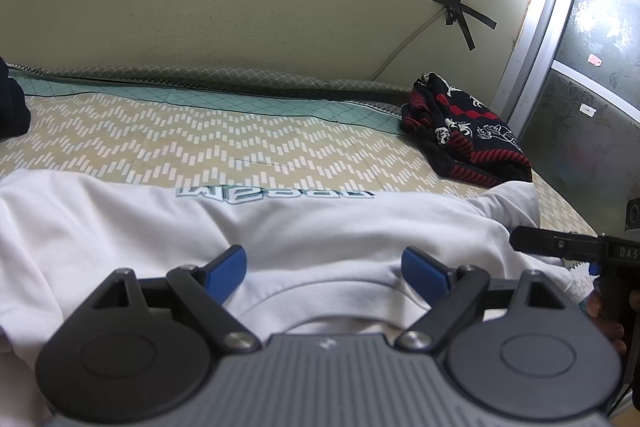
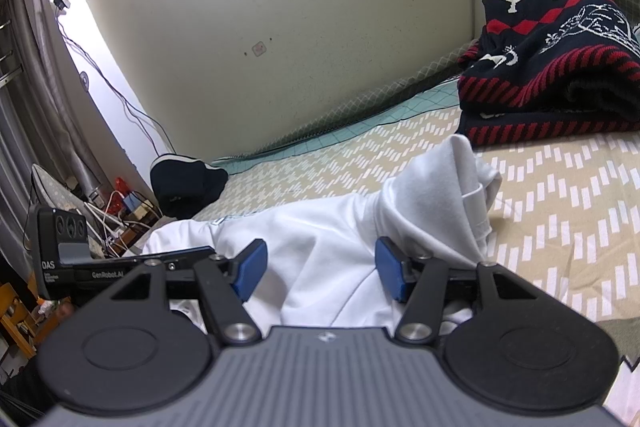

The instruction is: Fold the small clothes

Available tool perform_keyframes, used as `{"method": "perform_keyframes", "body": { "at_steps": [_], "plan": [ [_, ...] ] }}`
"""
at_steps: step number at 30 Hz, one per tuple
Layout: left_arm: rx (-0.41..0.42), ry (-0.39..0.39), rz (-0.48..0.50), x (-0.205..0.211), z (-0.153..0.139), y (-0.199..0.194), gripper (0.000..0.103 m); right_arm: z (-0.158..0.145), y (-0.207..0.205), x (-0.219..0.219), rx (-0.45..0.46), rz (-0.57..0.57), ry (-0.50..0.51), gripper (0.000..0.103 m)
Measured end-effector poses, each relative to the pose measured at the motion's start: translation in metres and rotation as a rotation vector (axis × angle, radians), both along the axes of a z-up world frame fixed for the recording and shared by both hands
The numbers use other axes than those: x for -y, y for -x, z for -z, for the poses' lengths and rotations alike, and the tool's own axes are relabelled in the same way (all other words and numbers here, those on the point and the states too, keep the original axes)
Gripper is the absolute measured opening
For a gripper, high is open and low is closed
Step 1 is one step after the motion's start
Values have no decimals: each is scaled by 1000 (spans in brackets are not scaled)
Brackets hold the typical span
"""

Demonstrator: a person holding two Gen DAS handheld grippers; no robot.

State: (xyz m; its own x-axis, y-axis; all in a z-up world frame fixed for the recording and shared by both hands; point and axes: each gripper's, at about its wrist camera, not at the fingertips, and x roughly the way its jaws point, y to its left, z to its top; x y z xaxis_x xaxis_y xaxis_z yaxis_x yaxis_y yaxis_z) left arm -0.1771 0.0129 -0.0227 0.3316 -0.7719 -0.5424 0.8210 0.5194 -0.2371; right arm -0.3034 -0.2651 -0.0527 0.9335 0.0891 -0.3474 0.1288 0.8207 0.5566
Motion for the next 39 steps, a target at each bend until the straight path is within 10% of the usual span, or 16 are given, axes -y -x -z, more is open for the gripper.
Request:
{"method": "perform_keyframes", "body": {
  "at_steps": [10, 24, 31, 39],
  "plan": [
    [1, -1, -1, 0, 0, 1, 88, -10, 34, 6, 107, 19, -95, 68],
    [-74, 109, -49, -31, -16, -6, 88, 2, 70, 14, -90, 173, -81, 71],
    [-61, 152, -104, -65, -35, -12, 56, 5, 55, 8, -98, 151, -88, 72],
    [-106, 91, -22, -33, -16, -4, 44, 3, 54, 7, -120, 187, -34, 71]
  ]
}}
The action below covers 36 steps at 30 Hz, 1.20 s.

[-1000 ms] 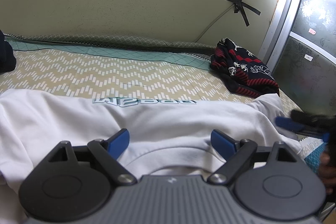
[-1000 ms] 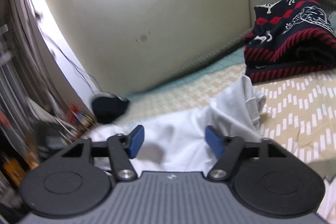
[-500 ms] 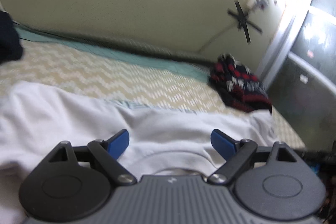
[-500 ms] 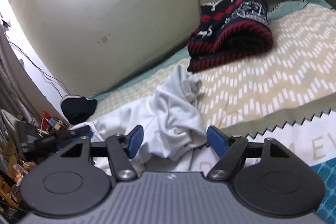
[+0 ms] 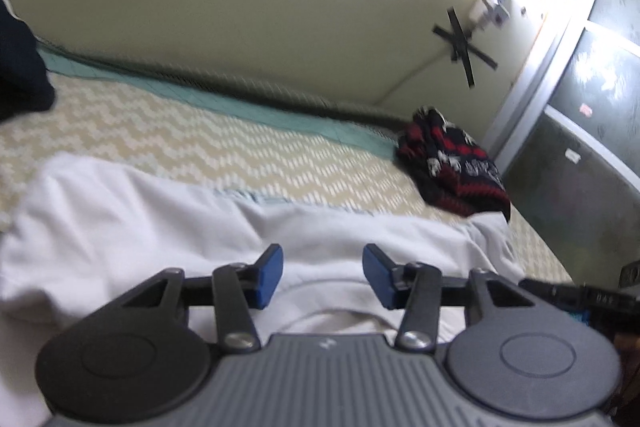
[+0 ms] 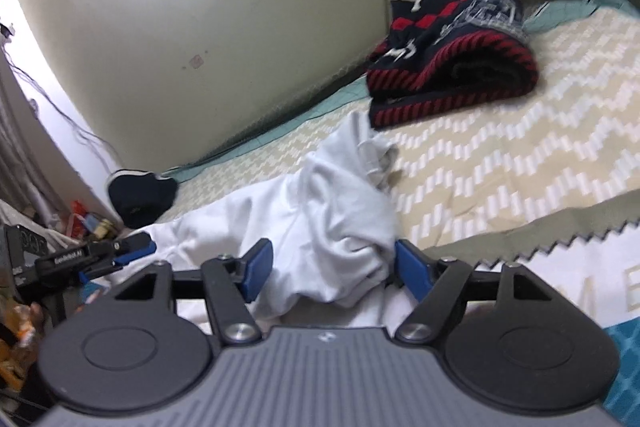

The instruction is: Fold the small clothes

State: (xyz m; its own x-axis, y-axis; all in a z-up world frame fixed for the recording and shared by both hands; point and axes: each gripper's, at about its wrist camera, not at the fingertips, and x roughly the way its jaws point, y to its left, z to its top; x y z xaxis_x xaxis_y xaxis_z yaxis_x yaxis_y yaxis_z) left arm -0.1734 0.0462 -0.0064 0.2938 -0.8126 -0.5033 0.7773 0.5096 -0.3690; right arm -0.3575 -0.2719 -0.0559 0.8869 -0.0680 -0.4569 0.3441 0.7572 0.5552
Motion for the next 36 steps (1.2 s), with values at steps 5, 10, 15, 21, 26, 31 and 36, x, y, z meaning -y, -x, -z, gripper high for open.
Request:
{"method": "perform_keyframes", "body": {
  "at_steps": [5, 10, 15, 21, 26, 31, 36],
  "plan": [
    [-9, -30, 15, 13, 13, 1, 45, 3, 3, 9, -2, 20, -22, 73],
    [-46, -23, 8, 13, 20, -6, 42, 6, -12, -3, 11, -32, -7, 70],
    [-23, -39, 5, 15, 20, -3, 41, 12, -23, -5, 36, -43, -78, 41],
    [-26, -37, 5, 14, 19, -3, 41, -6, -14, 4, 175, -82, -232, 23],
    [-37, -18, -2, 9, 16, -3, 41, -44, -35, -23, 250, -209, -163, 23],
    [-48, 105, -35, -33, -2, -2, 46, -62, -76, -56, 270, -344, -132, 23],
    [16, 184, -148, -104, -22, 1, 49, -73, -123, -80, 259, -435, -144, 23]
  ]
}}
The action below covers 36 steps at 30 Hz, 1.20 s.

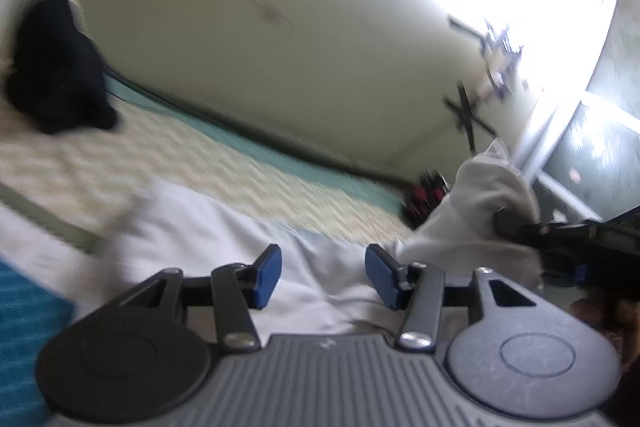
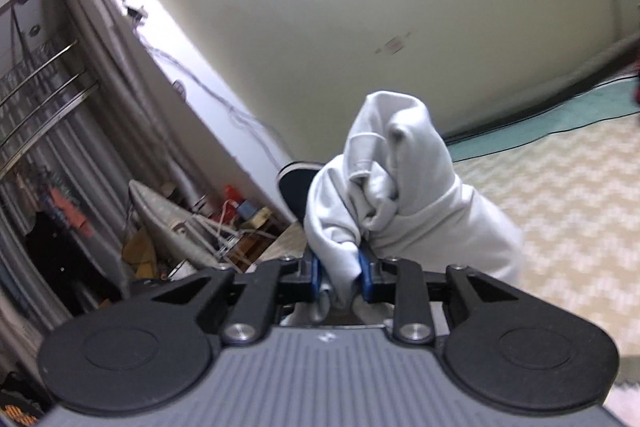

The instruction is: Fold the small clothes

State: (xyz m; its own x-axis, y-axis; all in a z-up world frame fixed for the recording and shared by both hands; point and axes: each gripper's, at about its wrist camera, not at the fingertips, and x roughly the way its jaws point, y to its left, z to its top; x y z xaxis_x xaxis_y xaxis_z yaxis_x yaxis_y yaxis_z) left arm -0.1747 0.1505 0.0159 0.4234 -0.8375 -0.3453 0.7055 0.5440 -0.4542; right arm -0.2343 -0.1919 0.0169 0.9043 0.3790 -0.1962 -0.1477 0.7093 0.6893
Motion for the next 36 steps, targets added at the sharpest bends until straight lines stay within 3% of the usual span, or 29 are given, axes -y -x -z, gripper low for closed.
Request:
{"method": "perform_keyframes", "body": {
  "at_steps": [6, 12, 13, 14, 15, 17, 20, 23, 27, 29, 30, 31, 33, 35, 36],
  "plan": [
    [14, 46, -194, -80, -9, -1, 52, 1, -58, -34, -41, -86, 10, 23],
    [-26, 54, -257, -99, -2, -5, 55, 25, -117, -80, -130, -161, 53, 26],
    [-31, 56, -254, -98, -1, -5, 59, 30, -127, -89, -146, -186, 72, 42],
    [-33, 57, -250, -98, 0, -3, 60, 38, -132, -97, -170, -220, 83, 48],
    [-34, 58, -241, -97, 2, -1, 64, 43, -139, -105, -192, -258, 90, 61],
    [-34, 56, -220, -94, 3, 4, 66, 43, -140, -111, -173, -321, 87, 63],
    [-29, 47, -180, -82, 3, 11, 76, 28, -113, -93, -74, -319, 67, 62],
    [-21, 7, -125, -59, 8, 17, 81, 13, -84, -58, 17, -218, 72, 60],
    [3, -113, -125, -26, 22, 25, 84, 4, -77, -22, -2, -98, 82, 51],
    [-22, -155, -135, -18, 32, 26, 78, 1, -88, -22, -16, -100, 123, 50],
    [-36, -164, -138, -17, 36, 27, 62, 1, -98, -27, -25, -114, 157, 50],
    [-54, -170, -133, -16, 40, 27, 35, 3, -109, -34, -42, -130, 208, 50],
    [-88, -181, -116, -17, 44, 27, 9, 12, -133, -48, -94, -162, 290, 51],
    [-80, -175, -119, -23, 42, 30, 7, 24, -150, -64, -124, -215, 333, 49],
    [-61, -171, -127, -27, 38, 34, 6, 27, -155, -73, -127, -234, 371, 40]
  ]
}}
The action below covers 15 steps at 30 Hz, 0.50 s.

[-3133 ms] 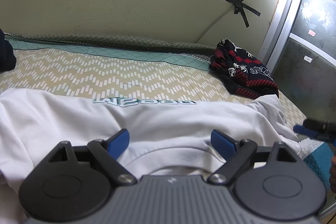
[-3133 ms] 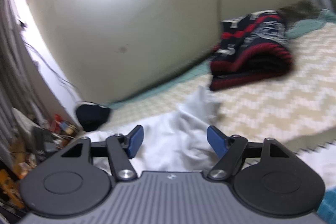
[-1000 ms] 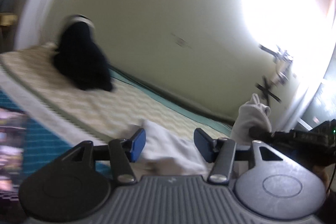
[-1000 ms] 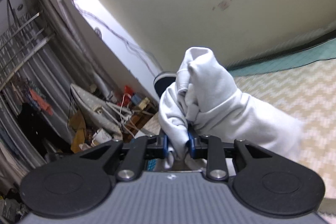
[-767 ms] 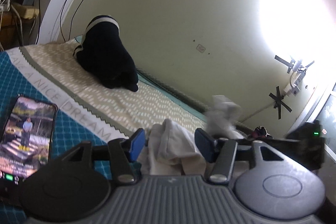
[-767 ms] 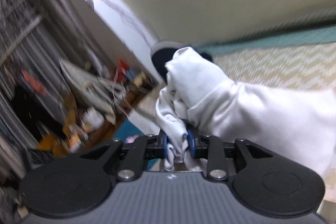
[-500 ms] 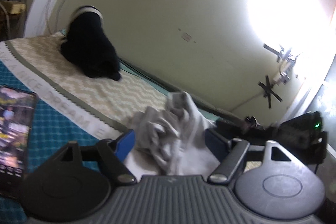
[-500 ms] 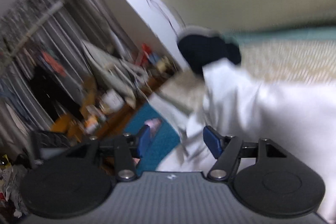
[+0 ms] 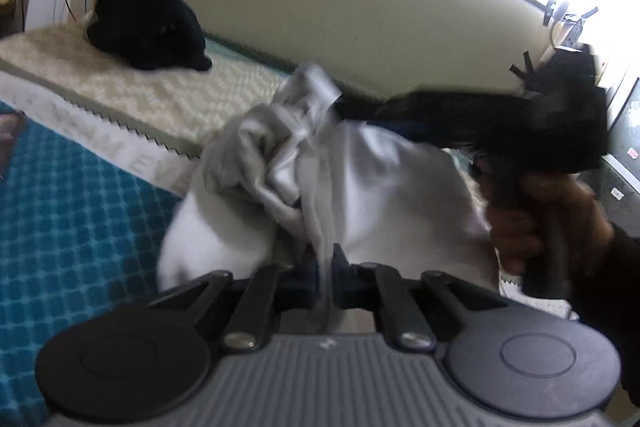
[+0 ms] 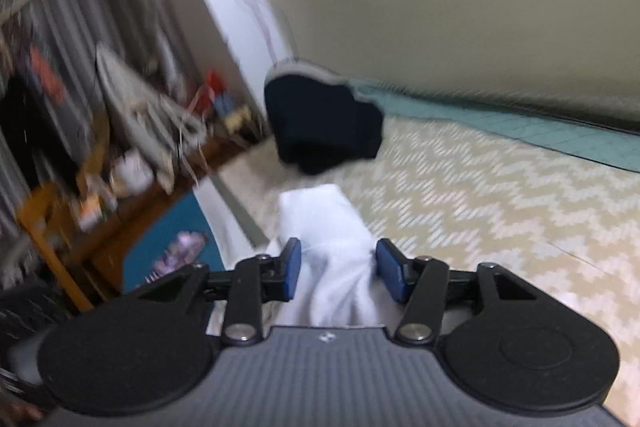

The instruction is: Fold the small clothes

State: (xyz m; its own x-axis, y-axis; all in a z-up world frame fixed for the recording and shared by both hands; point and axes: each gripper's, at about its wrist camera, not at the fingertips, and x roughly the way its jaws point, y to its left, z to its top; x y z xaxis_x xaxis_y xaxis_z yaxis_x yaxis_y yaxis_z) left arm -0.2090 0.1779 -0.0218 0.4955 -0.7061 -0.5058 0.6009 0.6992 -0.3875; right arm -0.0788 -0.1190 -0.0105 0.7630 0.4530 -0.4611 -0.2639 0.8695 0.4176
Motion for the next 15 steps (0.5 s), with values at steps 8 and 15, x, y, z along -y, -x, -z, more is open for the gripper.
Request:
{"method": "perform_keyframes", "body": {
  "at_steps": [8, 15],
  "plan": [
    [46, 87, -48, -47, -17, 11, 6, -29, 2, -22, 101, -34, -2, 13],
    [-52, 31, -91, -51, 10, -5, 12, 15, -18, -31, -18, -12, 65, 24]
  ]
}}
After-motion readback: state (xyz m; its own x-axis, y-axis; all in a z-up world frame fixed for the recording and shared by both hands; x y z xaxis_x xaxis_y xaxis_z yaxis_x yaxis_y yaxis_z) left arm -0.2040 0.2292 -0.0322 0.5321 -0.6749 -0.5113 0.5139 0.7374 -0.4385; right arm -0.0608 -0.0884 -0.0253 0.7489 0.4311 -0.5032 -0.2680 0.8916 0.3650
